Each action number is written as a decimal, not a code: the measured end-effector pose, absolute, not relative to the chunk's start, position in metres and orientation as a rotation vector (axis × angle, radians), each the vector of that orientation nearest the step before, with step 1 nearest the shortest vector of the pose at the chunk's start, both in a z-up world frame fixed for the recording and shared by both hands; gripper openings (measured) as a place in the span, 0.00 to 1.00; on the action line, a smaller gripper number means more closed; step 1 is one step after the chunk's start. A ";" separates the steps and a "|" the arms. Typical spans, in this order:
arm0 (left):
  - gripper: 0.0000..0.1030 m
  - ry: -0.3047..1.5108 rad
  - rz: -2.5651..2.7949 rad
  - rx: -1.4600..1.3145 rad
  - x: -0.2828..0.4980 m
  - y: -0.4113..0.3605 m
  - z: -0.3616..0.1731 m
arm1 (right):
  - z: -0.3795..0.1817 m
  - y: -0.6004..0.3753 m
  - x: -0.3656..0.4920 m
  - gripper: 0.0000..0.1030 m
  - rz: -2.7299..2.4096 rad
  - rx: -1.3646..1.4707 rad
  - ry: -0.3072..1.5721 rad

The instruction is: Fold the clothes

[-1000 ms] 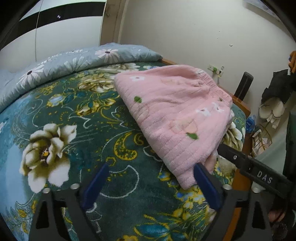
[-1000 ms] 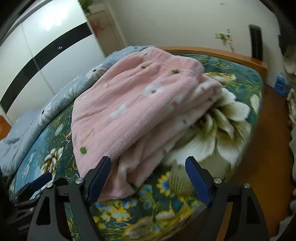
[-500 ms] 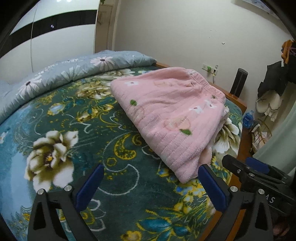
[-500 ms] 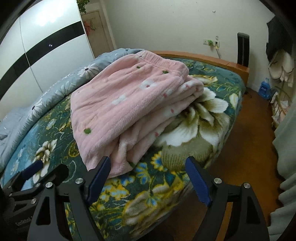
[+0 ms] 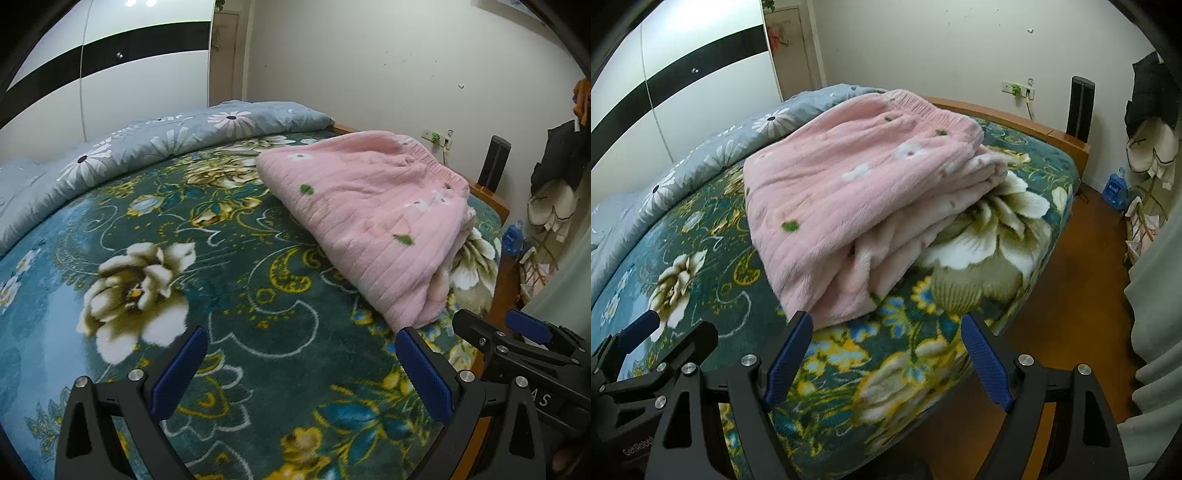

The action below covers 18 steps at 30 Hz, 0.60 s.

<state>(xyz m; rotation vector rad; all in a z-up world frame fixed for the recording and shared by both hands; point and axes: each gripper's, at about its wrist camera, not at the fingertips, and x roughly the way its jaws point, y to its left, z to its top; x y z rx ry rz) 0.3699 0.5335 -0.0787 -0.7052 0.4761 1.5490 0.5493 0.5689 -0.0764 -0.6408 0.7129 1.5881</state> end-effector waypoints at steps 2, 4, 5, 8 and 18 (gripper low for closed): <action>1.00 0.478 1.556 -0.703 0.369 0.530 -0.079 | -0.077 0.567 0.548 0.81 1.585 -0.645 0.715; 1.00 0.476 1.568 -0.693 0.369 0.527 -0.079 | -0.077 0.564 0.546 0.81 1.578 -0.648 0.715; 1.00 0.475 1.573 -0.686 0.369 0.526 -0.079 | -0.077 0.563 0.546 0.81 1.576 -0.649 0.715; 1.00 0.481 1.588 -0.665 0.371 0.522 -0.077 | -0.077 0.560 0.545 0.81 1.567 -0.656 0.710; 1.00 0.485 1.605 -0.638 0.370 0.515 -0.078 | -0.076 0.552 0.542 0.81 1.542 -0.675 0.698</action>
